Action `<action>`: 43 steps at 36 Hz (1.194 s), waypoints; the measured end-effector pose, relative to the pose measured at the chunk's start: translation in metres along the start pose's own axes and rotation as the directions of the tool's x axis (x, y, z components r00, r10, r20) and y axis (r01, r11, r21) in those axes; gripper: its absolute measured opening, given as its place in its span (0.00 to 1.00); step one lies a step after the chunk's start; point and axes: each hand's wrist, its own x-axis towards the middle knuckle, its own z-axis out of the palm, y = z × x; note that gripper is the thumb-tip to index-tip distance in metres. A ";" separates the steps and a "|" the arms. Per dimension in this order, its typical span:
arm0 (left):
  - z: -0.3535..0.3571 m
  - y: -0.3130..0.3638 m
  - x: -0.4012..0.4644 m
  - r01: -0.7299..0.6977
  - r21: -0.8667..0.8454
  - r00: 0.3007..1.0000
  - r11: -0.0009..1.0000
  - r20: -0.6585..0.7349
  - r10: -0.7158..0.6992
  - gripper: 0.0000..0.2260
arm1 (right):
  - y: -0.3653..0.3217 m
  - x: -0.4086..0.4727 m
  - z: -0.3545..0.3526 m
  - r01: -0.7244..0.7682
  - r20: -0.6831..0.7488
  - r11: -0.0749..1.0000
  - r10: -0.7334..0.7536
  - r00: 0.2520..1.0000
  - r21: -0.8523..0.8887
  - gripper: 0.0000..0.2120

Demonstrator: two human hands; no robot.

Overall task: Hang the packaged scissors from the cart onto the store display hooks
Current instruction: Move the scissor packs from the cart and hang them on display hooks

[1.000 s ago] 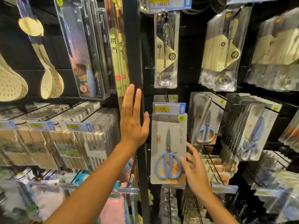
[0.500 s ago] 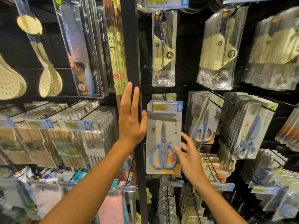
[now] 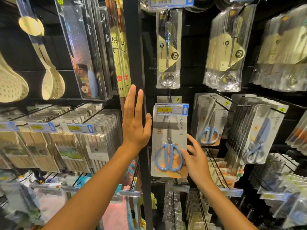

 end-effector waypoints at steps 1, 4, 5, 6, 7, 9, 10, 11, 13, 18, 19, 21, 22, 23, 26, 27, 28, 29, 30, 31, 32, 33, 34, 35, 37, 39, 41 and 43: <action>0.000 0.000 0.000 0.000 -0.002 1.000 1.000 0.001 0.000 0.32 | 0.001 0.003 0.001 0.001 -0.003 1.000 -0.001 1.000 -0.002 0.24; 0.001 0.000 0.000 -0.002 -0.007 1.000 1.000 0.007 0.002 0.31 | 0.008 0.015 0.002 -0.026 -0.015 1.000 0.026 1.000 -0.006 0.24; 0.001 -0.001 0.000 -0.002 -0.007 1.000 1.000 0.008 0.002 0.31 | 0.010 0.020 0.003 -0.040 -0.016 0.999 0.040 0.999 -0.003 0.24; 0.001 -0.001 0.000 -0.003 -0.007 1.000 1.000 0.009 0.003 0.31 | 0.013 0.025 0.004 -0.049 -0.020 0.999 0.049 0.999 0.003 0.24; 0.002 -0.001 0.000 -0.005 -0.008 1.000 1.000 0.009 0.005 0.31 | 0.017 0.030 0.005 -0.054 -0.027 0.999 0.054 0.998 0.005 0.23; 0.003 -0.002 0.000 -0.009 -0.013 1.000 1.000 0.004 0.009 0.31 | 0.024 0.040 0.006 -0.067 -0.053 0.998 0.066 0.996 -0.007 0.20; 0.003 -0.002 0.000 -0.014 -0.015 1.000 1.000 0.001 0.014 0.31 | 0.027 0.044 0.007 -0.078 -0.068 0.997 0.076 0.995 -0.018 0.18; 0.003 -0.003 0.000 -0.021 -0.014 1.000 1.000 -0.002 0.021 0.32 | 0.030 0.049 0.008 -0.092 -0.081 0.995 0.089 0.993 -0.032 0.15; 0.004 -0.004 0.000 -0.036 -0.007 0.999 0.999 -0.009 0.036 0.32 | 0.039 0.060 0.010 -0.122 -0.102 0.990 0.114 0.988 -0.068 0.07; 0.004 -0.005 0.000 -0.041 -0.007 0.999 0.999 -0.013 0.041 0.32 | 0.062 0.088 0.014 -0.212 -0.131 0.968 0.195 0.972 -0.134 0.10; 0.004 -0.006 0.000 -0.039 -0.010 0.999 0.999 -0.012 0.039 0.32 | 0.065 0.093 0.015 -0.220 -0.139 0.965 0.201 0.970 -0.140 0.11; 0.004 -0.005 0.000 -0.037 -0.019 0.999 0.999 -0.011 0.036 0.32 | 0.071 0.105 0.018 -0.231 -0.158 0.959 0.206 0.966 -0.164 0.13; 0.005 -0.005 0.000 -0.036 -0.023 0.999 0.999 -0.010 0.036 0.32 | 0.074 0.111 0.019 -0.243 -0.168 0.954 0.214 0.962 -0.175 0.15; 0.004 -0.005 0.000 -0.036 -0.025 0.999 0.999 -0.010 0.035 0.32 | 0.077 0.116 0.020 -0.265 -0.175 0.947 0.233 0.957 -0.183 0.16; 0.005 -0.004 0.000 -0.034 -0.029 0.999 0.999 -0.010 0.034 0.33 | 0.087 0.131 0.022 -0.335 -0.215 0.921 0.293 0.932 -0.197 0.20; 0.004 -0.005 0.000 -0.034 -0.030 0.999 0.999 -0.009 0.034 0.33 | 0.088 0.135 0.023 -0.348 -0.230 0.915 0.300 0.926 -0.206 0.21; 0.004 -0.005 0.000 -0.037 -0.029 0.999 0.999 -0.010 0.037 0.33 | 0.088 0.139 0.024 -0.352 -0.244 0.911 0.299 0.923 -0.215 0.21; 0.004 -0.005 0.000 -0.037 -0.029 0.999 0.999 -0.009 0.037 0.33 | 0.087 0.141 0.025 -0.362 -0.252 0.906 0.305 0.918 -0.219 0.21; 0.004 -0.005 0.000 -0.037 -0.029 0.999 0.999 -0.008 0.037 0.33 | 0.089 0.144 0.026 -0.367 -0.256 0.903 0.310 0.916 -0.223 0.21; 0.004 -0.005 0.001 -0.038 -0.025 0.999 0.999 -0.012 0.038 0.33 | 0.089 0.145 0.026 -0.378 -0.250 0.899 0.322 0.913 -0.222 0.20; 0.004 -0.006 0.000 -0.039 -0.023 0.999 0.999 -0.009 0.039 0.33 | 0.091 0.147 0.026 -0.376 -0.245 0.900 0.322 0.914 -0.220 0.21; 0.004 -0.006 0.000 -0.038 -0.027 0.999 0.999 -0.011 0.037 0.33 | 0.092 0.148 0.026 -0.384 -0.237 0.896 0.332 0.913 -0.224 0.22; 0.004 -0.006 0.000 -0.038 -0.029 0.999 0.999 -0.011 0.038 0.33 | 0.095 0.149 0.025 -0.386 -0.233 0.893 0.334 0.913 -0.231 0.23; 0.004 -0.005 0.000 -0.039 -0.032 0.999 0.999 -0.010 0.038 0.33 | 0.095 0.148 0.023 -0.401 -0.228 0.885 0.351 0.908 -0.235 0.25; 0.005 -0.005 -0.001 -0.045 -0.033 0.999 0.998 -0.009 0.044 0.32 | 0.094 0.144 0.021 -0.438 -0.221 0.868 0.391 0.893 -0.235 0.27; 0.004 -0.005 0.000 -0.046 -0.036 0.999 0.998 -0.004 0.046 0.32 | 0.097 0.134 0.017 -0.480 -0.209 0.843 0.438 0.874 -0.242 0.29; 0.005 -0.004 0.000 -0.047 -0.031 0.999 0.998 -0.008 0.047 0.32 | 0.099 0.119 0.012 -0.512 -0.164 0.818 0.484 0.859 -0.264 0.29; 0.004 -0.003 -0.001 -0.049 -0.035 0.999 0.998 -0.008 0.049 0.32 | 0.094 0.101 0.006 -0.503 -0.115 0.801 0.495 0.862 -0.324 0.26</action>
